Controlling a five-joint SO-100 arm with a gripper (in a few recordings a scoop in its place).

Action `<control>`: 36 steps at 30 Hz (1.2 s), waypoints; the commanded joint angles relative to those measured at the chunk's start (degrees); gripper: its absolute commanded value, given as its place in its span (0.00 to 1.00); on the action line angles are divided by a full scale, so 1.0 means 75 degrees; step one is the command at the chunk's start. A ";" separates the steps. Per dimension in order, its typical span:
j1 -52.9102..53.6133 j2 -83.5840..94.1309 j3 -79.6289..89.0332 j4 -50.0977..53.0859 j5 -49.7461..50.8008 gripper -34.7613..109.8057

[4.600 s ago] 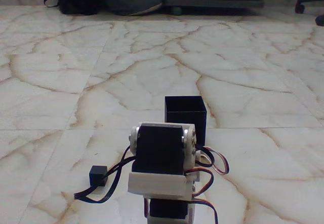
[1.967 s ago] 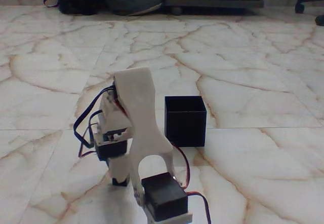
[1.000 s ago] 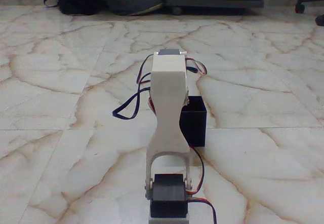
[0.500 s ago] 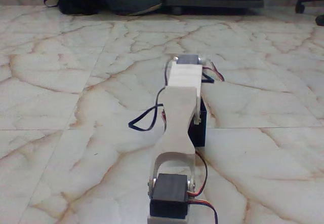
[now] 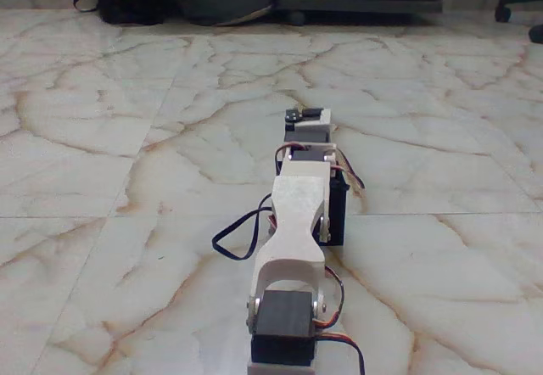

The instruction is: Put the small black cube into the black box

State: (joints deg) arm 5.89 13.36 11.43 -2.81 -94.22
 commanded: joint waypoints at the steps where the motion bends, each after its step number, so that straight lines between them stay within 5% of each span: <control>1: 0.0012 0.0199 -0.0398 -0.0094 0.0059 0.27; 13: 0.0094 -0.0035 -0.0879 -0.0563 0.0715 0.25; 15: 0.0094 -0.0738 -0.3762 0.2742 0.1758 0.25; 19: 0.0410 0.1348 -0.3773 0.9234 0.5121 0.24; 24: -0.0328 0.2297 -0.3797 1.4449 0.7594 0.24; 29: -0.0680 0.2461 -0.3785 1.6605 0.7957 0.24; 32: -0.0879 0.4137 -0.3445 1.6617 0.8777 0.24; 36: -0.0809 0.8402 0.3234 1.6547 0.8027 0.24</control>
State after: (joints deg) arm -0.53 54.76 3.78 115.75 -28.65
